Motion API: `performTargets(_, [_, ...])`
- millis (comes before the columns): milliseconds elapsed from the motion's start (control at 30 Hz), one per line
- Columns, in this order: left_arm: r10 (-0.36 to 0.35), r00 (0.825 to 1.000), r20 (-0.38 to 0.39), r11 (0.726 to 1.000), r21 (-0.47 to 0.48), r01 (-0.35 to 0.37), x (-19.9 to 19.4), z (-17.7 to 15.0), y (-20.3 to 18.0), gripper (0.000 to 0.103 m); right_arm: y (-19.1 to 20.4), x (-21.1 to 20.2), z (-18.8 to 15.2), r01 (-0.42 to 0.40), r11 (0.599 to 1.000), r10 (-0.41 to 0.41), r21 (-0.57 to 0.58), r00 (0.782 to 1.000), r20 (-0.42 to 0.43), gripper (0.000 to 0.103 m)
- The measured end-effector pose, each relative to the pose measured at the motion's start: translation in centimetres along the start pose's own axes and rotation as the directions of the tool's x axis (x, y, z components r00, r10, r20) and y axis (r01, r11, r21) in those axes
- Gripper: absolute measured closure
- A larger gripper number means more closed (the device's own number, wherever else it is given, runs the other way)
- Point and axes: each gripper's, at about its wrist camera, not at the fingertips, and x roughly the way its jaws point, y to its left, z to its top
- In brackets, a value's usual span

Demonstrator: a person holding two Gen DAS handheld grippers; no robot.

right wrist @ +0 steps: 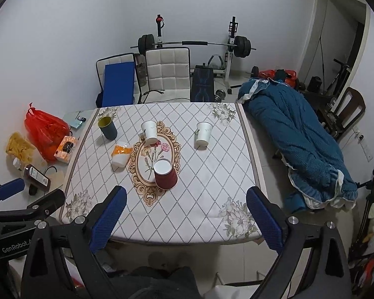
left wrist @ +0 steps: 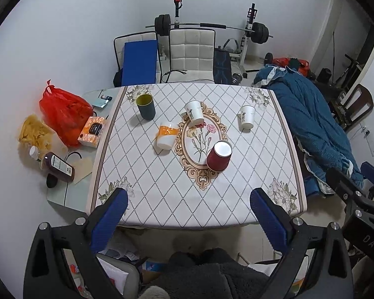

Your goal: Flip cup upside down

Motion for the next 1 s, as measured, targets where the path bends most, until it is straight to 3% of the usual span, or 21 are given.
performTargets(1000, [0.039, 0.999, -0.035, 0.999, -0.023, -0.04, 0.6, -0.3, -0.2, 0.002, -1.0, 2.5, -0.6, -0.011, 1.0, 0.011, -0.005, 0.999, -0.053, 0.004])
